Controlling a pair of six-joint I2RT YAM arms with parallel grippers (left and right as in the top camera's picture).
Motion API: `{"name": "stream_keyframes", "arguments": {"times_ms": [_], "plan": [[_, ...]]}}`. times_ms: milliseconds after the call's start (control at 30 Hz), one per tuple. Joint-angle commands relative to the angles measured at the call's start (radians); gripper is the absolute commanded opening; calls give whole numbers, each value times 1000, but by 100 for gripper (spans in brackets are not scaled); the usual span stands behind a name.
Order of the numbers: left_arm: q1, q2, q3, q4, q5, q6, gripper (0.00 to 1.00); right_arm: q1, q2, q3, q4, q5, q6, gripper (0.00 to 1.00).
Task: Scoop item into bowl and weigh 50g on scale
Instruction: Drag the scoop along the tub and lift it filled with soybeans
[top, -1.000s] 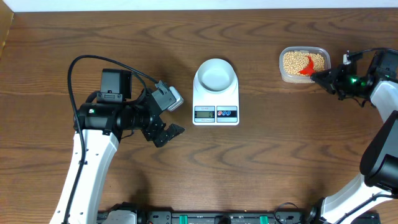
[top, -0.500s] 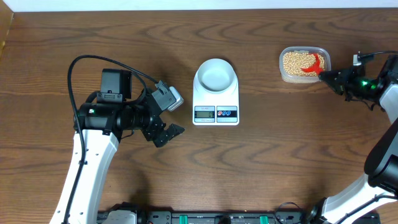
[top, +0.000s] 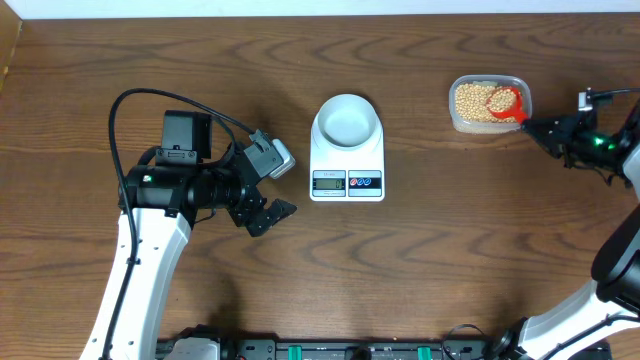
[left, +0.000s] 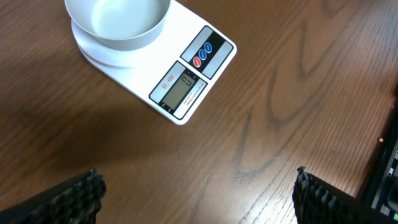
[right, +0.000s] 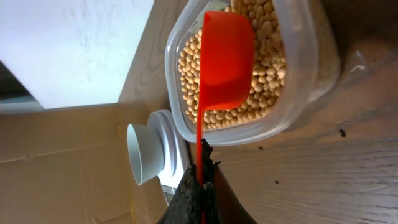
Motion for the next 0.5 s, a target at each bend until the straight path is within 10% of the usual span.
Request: {"name": "stream_keyframes", "arguments": {"times_ms": [0,467], "plan": [[4,-11,24,-6,6,16,98,-18,14,4,-6,-95,-59,1],[4,-11,24,-6,6,16,99,-39,14,4,-26,-148,-85,1]]}}
